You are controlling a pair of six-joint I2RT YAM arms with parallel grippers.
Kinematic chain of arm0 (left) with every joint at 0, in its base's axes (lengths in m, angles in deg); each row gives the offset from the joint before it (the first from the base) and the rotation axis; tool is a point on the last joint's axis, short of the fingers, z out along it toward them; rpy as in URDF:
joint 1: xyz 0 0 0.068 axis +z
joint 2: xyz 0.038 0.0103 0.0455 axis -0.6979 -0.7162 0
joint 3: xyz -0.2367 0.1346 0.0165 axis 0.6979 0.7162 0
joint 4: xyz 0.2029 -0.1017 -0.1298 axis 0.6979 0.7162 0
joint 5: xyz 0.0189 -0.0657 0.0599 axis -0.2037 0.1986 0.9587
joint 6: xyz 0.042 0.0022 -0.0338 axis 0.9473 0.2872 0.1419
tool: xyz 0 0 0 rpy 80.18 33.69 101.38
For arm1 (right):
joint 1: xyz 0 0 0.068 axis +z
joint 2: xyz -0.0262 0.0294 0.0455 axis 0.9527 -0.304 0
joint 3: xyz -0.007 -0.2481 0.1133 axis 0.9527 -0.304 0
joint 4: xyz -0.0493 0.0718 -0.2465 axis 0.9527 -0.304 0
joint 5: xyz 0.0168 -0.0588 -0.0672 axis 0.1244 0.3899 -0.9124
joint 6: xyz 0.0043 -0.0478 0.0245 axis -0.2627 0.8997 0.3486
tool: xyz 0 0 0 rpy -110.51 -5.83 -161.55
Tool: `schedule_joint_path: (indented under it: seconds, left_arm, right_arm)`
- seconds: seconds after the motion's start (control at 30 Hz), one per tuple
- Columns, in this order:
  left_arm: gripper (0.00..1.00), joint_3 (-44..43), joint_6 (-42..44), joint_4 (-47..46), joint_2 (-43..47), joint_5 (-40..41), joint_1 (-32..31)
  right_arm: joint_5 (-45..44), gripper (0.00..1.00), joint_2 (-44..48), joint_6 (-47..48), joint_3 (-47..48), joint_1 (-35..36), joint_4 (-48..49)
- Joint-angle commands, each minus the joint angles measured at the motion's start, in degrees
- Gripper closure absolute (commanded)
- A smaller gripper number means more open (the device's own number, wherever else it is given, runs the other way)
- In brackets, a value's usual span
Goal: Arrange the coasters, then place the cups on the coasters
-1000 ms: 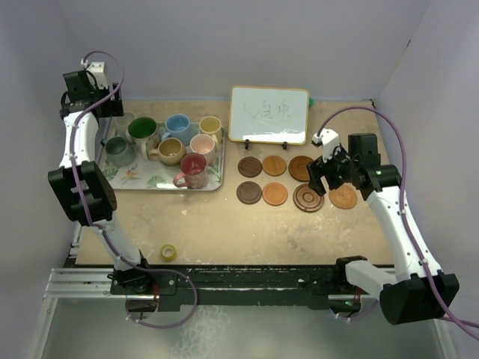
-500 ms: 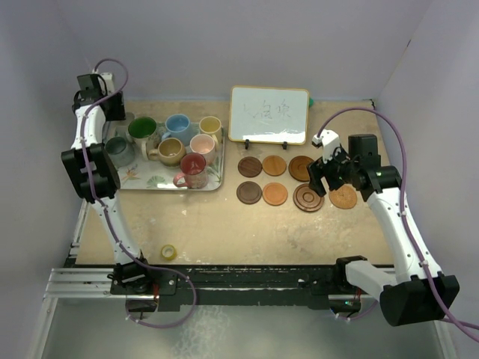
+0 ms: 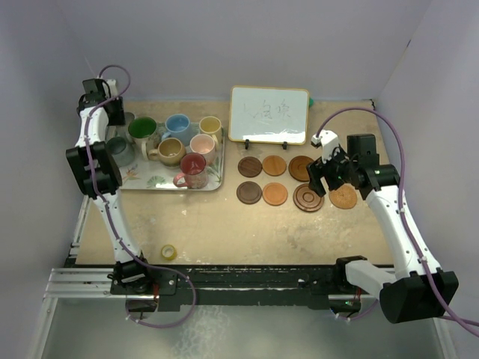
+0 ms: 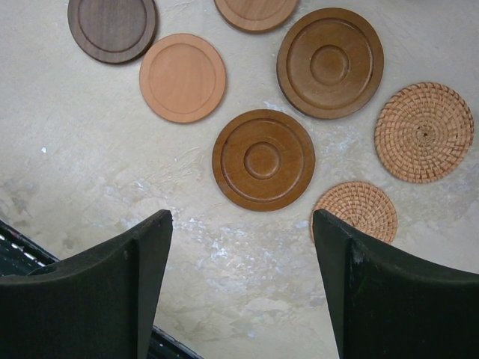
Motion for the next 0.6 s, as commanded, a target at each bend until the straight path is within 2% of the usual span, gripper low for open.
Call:
schedule_joint_path:
  seconds: [0.0,0.3,0.57]
  left_arm:
    - [0.63,-3.5,-1.0,-0.5,-0.9,0.3,0.3]
    - [0.71,-4.3,-0.9,0.3,-2.1,0.8,0.3]
    - [0.85,-4.9,-0.5,0.1,-2.5,0.7,0.3]
  right_arm:
    - [-0.7,0.22,0.1,0.6,-0.2,0.0,1.2]
    - [-0.9,0.22,0.1,0.6,-0.3,0.0,1.1]
    - [-1.0,0.23,-0.1,0.6,-0.4,0.0,1.1]
